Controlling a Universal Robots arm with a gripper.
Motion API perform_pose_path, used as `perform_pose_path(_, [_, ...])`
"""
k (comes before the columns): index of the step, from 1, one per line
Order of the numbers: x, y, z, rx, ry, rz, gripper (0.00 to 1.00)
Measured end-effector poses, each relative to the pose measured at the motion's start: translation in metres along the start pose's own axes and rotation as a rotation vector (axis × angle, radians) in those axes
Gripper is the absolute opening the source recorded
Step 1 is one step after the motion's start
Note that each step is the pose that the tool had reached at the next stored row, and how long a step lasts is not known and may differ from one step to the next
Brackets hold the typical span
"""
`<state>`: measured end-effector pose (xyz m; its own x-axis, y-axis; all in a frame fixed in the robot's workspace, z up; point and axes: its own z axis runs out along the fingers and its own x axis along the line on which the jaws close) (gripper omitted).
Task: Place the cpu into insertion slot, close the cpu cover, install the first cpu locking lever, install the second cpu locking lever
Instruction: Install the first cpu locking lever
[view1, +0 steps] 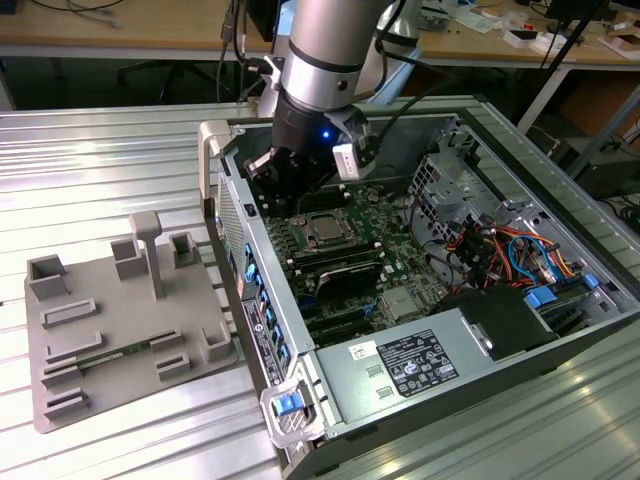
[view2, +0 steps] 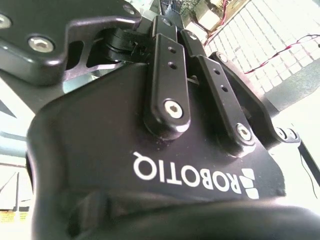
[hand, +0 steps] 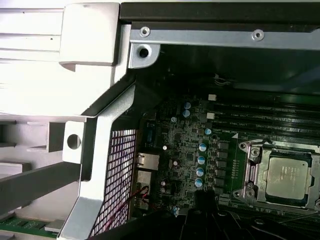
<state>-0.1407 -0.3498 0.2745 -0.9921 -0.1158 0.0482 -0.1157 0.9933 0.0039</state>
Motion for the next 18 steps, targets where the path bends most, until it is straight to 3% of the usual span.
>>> perform_pose_path(18, [0.013,0.0015,0.0006,-0.0003,-0.0002,0.0,0.11])
